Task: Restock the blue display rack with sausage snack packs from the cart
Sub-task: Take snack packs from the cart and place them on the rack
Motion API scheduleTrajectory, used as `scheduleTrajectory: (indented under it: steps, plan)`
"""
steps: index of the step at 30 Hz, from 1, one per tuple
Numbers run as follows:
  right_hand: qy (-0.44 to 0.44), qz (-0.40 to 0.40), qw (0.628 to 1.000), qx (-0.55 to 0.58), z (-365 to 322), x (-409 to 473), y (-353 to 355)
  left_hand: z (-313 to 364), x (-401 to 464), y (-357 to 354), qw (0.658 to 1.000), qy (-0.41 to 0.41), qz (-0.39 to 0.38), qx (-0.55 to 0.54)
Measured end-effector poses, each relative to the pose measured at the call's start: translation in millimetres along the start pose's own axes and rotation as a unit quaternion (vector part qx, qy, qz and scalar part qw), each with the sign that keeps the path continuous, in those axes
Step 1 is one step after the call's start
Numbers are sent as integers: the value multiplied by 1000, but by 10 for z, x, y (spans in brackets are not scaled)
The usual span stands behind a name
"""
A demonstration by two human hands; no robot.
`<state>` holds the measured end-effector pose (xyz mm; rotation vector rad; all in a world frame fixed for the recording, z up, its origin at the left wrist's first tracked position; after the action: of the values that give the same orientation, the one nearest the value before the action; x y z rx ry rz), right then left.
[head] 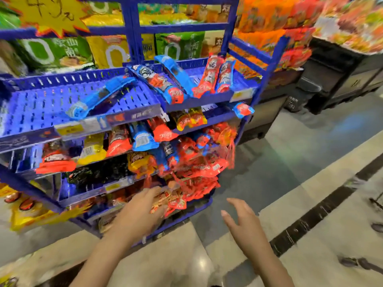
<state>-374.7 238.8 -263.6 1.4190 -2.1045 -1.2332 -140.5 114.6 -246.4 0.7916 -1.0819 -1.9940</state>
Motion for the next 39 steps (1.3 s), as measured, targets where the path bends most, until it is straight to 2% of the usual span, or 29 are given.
scheduleTrajectory:
  steps: [5, 10, 18, 22, 25, 28, 30, 35, 39]
  plan:
    - [71, -20, 997, 1, 108, 711, 511, 499, 248, -92, 997, 51, 52, -29]
    - [160, -46, 986, -27, -75, 1313, 755, 881, 482, -53, 991, 79, 96, -49]
    - [227, -45, 972, -35, -623, 2191, 747, 815, 763, 257, 970, 139, 182, -75]
    - [229, -21, 972, -38, -846, 2535, 702, 848, 953, 270, 974, 140, 167, -70]
    - [221, -2, 971, -96, -1006, 2744, 610, 925, 1100, 215, 979, 139, 132, -63]
    - [169, -21, 971, -170, -1194, 2876, 549, 1033, 1203, 212, 982, 133, 118, -62]
    - [158, -33, 971, -178, -1274, 2932, 508, 1120, 1271, 255, 981, 132, 127, -63]
    - [139, -77, 986, -43, -1368, 3007, 462, 1266, 1498, 312, 975, 135, 166, -63]
    - [133, -65, 988, 40, -1340, 3048, 522, 1375, 1711, 395, 963, 125, 232, -50]
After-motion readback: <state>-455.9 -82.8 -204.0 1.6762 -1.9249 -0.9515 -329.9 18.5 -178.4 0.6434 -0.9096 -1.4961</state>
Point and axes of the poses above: each hand's wrist, its own x-axis towards the middle knuckle, its own y-axis out of the back of the hand, z = x × y, the point moved 1 cm from there along x, towards the middle knuckle, and after that the axes turned 5 degrees about -y, right-handed, at the moved point
